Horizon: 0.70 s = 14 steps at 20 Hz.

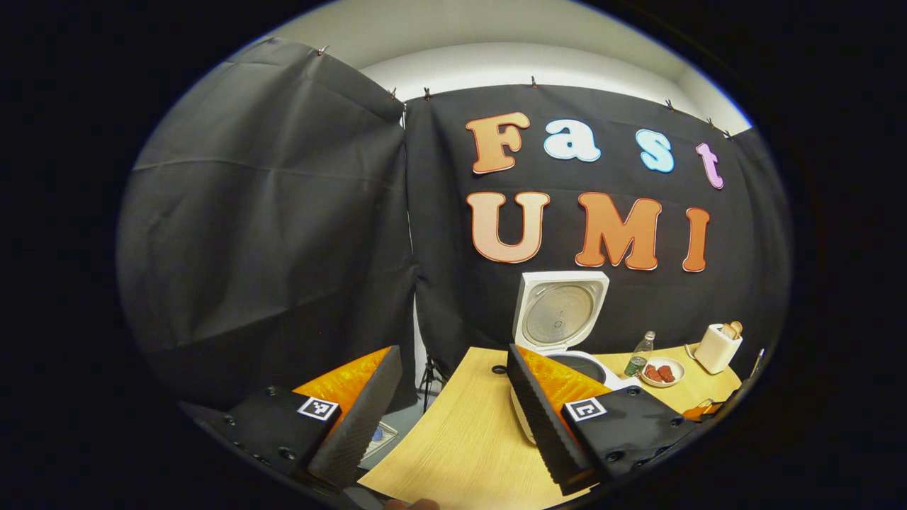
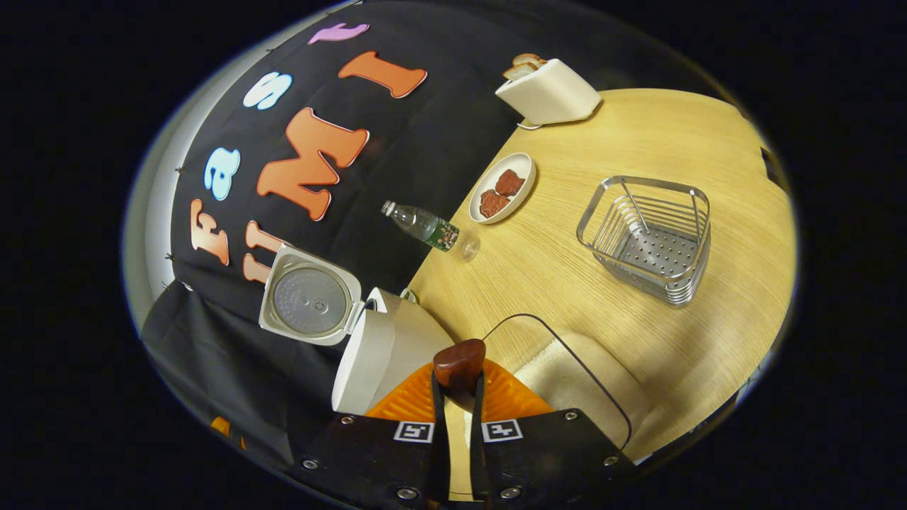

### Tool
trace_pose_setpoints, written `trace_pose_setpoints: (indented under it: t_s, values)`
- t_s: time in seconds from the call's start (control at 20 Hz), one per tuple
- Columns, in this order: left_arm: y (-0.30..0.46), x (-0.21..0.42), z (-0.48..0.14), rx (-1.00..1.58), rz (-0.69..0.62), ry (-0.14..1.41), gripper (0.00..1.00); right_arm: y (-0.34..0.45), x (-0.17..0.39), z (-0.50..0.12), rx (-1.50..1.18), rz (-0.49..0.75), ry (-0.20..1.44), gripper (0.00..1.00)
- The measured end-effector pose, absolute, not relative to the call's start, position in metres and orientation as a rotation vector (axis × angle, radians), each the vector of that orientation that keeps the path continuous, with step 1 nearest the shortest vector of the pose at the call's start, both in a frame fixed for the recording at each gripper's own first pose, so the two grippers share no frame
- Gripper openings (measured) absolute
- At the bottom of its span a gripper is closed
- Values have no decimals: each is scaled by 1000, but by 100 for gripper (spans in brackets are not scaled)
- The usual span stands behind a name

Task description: Close the left gripper, press the button to open the rice cooker; take a wooden spoon from the chopstick holder with the right hand, scoop a spoonful of rice and pour it into the rice cooker, then put the wooden spoon back into the chopstick holder.

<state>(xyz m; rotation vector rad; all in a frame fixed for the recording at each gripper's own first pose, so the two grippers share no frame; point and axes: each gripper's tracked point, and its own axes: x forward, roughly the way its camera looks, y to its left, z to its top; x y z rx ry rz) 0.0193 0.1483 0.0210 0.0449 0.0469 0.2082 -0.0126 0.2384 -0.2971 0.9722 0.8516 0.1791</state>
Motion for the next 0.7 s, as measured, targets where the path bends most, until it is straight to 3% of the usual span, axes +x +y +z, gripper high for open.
trace_pose_setpoints:
  t_s: [0.7]
  values:
    - [125,27,30,43,190,20,100,224,-12,-277,1253,188,873,10]
